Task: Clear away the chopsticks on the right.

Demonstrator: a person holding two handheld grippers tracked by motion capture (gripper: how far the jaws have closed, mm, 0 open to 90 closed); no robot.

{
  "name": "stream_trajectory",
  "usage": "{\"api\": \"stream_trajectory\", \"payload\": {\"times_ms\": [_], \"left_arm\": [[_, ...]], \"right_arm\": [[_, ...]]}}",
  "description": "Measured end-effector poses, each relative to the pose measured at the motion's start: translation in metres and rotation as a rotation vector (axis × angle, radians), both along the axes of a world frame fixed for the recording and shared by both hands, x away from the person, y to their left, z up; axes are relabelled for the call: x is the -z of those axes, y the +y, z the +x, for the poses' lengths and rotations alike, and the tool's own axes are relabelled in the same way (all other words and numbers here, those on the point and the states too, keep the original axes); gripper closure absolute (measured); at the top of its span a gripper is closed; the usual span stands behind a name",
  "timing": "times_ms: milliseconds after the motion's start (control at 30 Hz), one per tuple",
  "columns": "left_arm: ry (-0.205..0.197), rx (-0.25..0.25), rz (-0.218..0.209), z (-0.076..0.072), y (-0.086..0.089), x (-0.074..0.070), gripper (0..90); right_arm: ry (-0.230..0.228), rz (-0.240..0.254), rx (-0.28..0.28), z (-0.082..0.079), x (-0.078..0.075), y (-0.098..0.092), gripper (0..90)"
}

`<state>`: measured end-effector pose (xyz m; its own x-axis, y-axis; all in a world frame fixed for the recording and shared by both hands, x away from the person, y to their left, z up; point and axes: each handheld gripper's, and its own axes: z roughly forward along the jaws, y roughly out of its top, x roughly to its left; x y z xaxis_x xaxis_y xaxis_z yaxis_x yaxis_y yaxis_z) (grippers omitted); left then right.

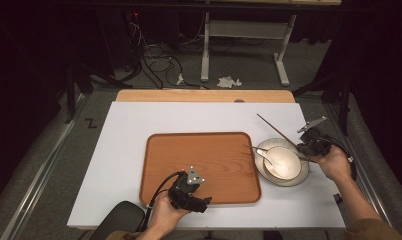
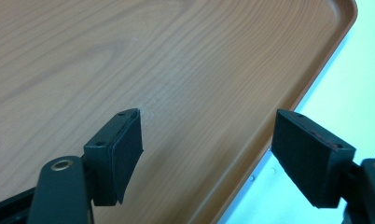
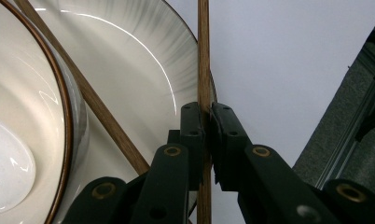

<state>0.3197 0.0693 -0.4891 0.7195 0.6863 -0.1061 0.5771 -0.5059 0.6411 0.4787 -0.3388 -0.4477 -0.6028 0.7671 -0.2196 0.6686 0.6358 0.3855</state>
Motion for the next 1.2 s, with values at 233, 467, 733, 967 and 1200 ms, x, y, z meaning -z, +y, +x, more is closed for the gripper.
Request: {"api": "stream_trajectory", "payload": {"times_ms": [233,467,733,967,1200], "left_arm": [[-0.001,-0.003,-0.006,0.0,0.001,-0.001,24.9],[-0.004,-0.003,-0.009,-0.001,0.001,-0.002,24.9],[-0.004,0.001,-0.007,0.0,0.001,-0.002,24.8],[-0.007,-0.001,-0.008,0.0,0.002,-0.003,24.8],[-0.008,0.0,-0.008,0.0,0.001,-0.002,24.7]], "right_arm": [[-0.043,0.057,0.014,-0.008,-0.009,-0.002,85.3],[-0.083,0.187,0.035,-0.022,-0.026,-0.006,85.3],[-0.133,0.251,0.006,-0.053,-0.048,0.004,85.2],[-0.141,0.29,-0.032,-0.076,-0.057,0.015,85.2],[-0.14,0.331,-0.073,-0.101,-0.062,0.034,85.2]]}}
